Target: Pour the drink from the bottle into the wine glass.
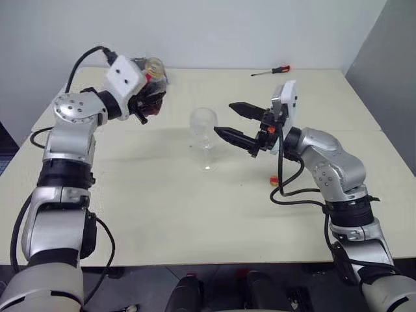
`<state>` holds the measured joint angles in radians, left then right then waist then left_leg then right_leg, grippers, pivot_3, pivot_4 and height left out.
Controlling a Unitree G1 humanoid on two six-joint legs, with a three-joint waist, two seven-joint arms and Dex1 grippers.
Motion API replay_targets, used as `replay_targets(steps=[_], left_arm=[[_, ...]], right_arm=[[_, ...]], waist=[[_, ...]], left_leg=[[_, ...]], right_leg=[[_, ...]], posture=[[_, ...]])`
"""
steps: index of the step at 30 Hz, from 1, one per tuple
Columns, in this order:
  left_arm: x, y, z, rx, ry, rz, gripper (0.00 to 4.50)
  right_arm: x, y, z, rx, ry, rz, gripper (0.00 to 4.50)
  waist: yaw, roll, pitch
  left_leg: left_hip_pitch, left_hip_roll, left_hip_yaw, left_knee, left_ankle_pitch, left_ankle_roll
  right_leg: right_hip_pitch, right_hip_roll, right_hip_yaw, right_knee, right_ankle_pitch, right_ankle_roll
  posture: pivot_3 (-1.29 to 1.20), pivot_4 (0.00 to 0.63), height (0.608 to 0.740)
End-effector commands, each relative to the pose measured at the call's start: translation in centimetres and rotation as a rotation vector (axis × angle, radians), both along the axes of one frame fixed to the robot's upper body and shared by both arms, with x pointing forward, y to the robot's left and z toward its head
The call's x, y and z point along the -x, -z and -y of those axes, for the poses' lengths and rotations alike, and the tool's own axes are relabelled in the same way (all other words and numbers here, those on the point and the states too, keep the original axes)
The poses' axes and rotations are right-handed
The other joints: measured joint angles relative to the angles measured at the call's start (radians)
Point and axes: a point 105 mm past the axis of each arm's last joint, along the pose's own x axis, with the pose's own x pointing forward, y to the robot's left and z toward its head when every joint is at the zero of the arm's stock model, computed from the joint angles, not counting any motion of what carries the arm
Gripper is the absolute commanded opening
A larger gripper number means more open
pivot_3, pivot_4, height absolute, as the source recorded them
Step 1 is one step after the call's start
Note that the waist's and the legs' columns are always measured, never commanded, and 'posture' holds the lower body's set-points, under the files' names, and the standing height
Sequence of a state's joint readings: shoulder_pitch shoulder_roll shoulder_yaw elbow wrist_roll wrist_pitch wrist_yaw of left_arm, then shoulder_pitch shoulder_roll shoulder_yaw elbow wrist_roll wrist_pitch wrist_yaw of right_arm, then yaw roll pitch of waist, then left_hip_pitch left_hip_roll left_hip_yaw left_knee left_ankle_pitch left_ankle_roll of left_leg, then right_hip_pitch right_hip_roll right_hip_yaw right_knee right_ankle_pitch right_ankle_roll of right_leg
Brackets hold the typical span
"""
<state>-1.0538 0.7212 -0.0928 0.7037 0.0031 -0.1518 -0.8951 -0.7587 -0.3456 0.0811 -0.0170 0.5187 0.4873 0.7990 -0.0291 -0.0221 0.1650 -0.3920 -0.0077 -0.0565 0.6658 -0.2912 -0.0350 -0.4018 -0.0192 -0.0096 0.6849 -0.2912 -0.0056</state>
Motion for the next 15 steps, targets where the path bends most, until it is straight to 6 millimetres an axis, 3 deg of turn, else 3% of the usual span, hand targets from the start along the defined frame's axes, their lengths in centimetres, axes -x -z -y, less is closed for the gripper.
replay_targets(steps=[1,4,15], left_arm=[[0.4,-3.2,0.9,-0.127,0.068,0.147,0.97],[0.5,-2.9,1.2,-0.259,0.115,0.195,0.97],[0.4,-1.8,1.2,-0.5,0.159,0.256,0.97]], right_arm=[[0.1,-2.0,-0.4,-0.015,-0.013,0.081,4.5],[0.0,-1.9,-0.8,-0.014,-0.015,0.075,4.5],[0.0,-1.9,-2.2,-0.009,-0.027,0.101,4.5]], waist=[[-0.002,0.0,0.0],[-0.005,0.0,0.0],[-0.003,0.0,0.001]], left_leg=[[-0.006,0.0,0.001,0.003,0.0,-0.001],[-0.008,0.001,0.003,0.004,0.001,-0.001],[-0.008,0.0,0.002,0.011,-0.002,0.003]], right_leg=[[-0.007,0.0,0.0,0.004,0.0,0.0],[-0.009,0.0,0.0,0.006,0.0,0.0],[-0.009,0.0,0.0,0.012,0.0,0.0]], posture=[[0.0,0.15,0.74],[0.0,0.15,0.74],[0.0,0.15,0.74]])
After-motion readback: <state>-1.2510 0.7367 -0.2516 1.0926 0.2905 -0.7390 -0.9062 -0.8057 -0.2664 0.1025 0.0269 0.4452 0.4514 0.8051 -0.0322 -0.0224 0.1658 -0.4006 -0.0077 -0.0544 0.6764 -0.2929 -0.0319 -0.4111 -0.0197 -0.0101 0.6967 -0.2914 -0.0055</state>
